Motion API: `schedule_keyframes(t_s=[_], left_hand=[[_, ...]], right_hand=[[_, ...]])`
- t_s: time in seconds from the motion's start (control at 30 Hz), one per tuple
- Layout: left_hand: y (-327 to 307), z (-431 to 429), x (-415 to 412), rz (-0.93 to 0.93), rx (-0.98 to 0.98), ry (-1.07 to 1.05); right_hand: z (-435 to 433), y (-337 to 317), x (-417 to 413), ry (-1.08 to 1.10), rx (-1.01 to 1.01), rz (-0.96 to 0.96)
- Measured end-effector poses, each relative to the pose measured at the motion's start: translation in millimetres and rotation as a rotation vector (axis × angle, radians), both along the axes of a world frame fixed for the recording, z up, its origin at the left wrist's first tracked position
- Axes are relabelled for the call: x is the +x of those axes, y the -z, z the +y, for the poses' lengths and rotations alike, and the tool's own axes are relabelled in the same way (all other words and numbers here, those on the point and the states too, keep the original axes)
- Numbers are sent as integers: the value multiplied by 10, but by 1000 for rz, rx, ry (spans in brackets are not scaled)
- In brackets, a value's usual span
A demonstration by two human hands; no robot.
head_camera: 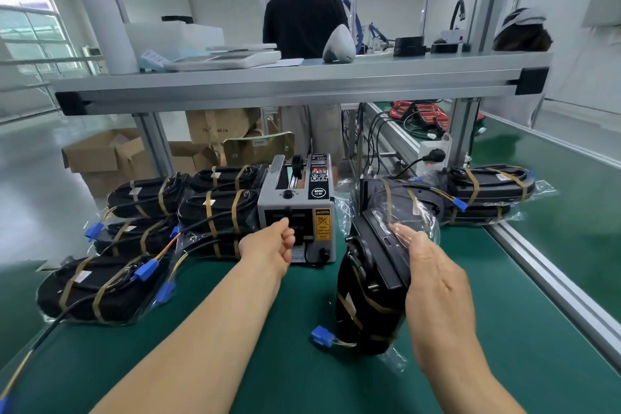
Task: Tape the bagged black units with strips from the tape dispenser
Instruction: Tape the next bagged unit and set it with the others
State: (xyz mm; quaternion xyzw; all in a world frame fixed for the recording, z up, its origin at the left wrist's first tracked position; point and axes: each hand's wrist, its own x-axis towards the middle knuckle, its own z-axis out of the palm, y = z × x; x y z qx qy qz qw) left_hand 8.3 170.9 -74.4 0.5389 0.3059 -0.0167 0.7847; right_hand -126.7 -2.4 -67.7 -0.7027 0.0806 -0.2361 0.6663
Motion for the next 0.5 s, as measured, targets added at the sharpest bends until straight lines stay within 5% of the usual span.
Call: schedule_keyframes(t_s=[0.37, 0.5], left_hand=[[-72, -147, -83, -105, -103, -112], [-297, -60, -674, -464, 68, 252]], right_hand=[[-3, -15, -114, -37, 17, 12], [-26, 32, -136, -53, 45, 4]])
